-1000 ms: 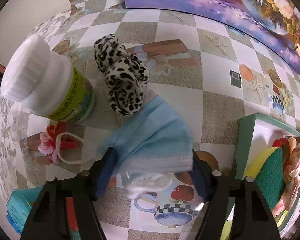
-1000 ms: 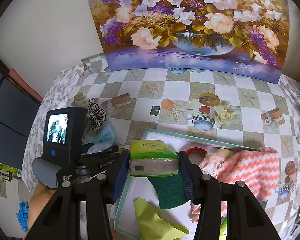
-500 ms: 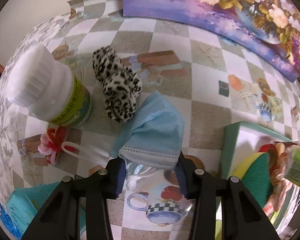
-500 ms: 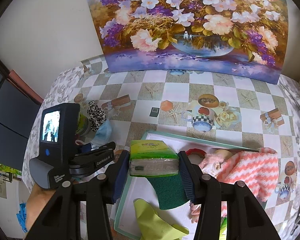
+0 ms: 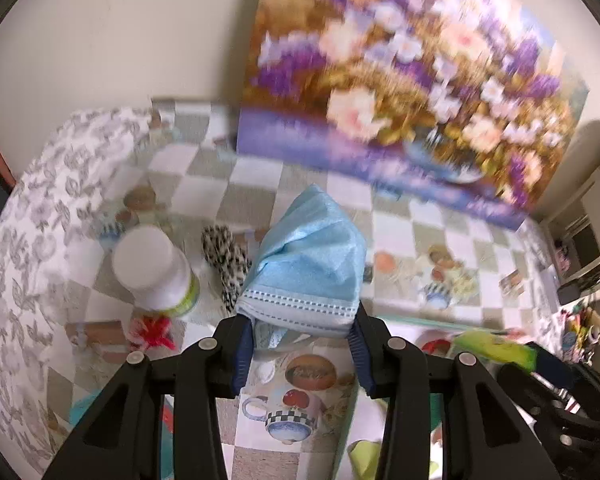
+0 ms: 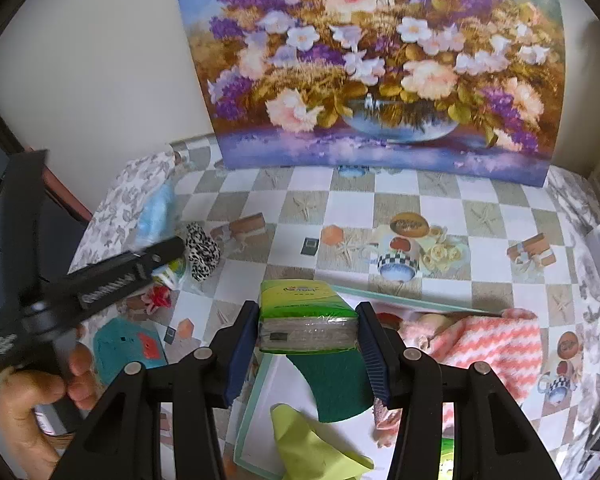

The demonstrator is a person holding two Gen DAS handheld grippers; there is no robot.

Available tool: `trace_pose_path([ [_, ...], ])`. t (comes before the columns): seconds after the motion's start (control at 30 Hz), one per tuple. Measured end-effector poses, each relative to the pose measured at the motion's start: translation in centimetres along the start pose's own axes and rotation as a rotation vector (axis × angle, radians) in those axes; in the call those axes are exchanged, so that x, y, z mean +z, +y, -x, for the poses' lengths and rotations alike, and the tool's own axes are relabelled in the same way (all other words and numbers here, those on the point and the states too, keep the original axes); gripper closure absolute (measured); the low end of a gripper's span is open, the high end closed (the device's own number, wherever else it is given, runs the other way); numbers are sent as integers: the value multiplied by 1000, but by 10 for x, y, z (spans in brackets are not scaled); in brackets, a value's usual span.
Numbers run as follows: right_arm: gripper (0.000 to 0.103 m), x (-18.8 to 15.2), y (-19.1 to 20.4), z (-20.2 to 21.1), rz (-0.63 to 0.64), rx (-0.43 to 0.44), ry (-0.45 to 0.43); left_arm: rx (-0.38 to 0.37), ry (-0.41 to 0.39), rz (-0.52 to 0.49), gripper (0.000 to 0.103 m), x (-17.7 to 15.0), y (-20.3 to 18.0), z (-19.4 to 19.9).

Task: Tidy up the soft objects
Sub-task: 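Grasp the blue face mask with the left tool while the right tool holds the tissue pack, then lower the tissue pack and mask into the tray and open both tools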

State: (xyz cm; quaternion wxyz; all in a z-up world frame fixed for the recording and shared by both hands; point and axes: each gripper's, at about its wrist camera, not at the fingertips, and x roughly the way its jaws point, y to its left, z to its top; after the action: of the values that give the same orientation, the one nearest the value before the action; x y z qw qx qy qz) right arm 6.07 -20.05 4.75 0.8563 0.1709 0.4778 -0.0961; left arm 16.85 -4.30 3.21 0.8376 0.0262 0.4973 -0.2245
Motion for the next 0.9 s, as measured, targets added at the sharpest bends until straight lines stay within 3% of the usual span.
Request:
trace_pose_path([
  [0.13,51,1,-5,17,-6,0,-43,-13,-58,-8,59,6,-5,20],
  [0.33,51,-1,-31,29,-50,-83,-55,-45,-81,-37,59,5,-23,34],
  [0.67,51,-16,-78,47,-127,-218,-16,-77,-28,-178,59,-18,-90,31],
  [0.9,51,-39,-104,36,-180,-257,79,-64,75,-294,58,-49,-130,11],
])
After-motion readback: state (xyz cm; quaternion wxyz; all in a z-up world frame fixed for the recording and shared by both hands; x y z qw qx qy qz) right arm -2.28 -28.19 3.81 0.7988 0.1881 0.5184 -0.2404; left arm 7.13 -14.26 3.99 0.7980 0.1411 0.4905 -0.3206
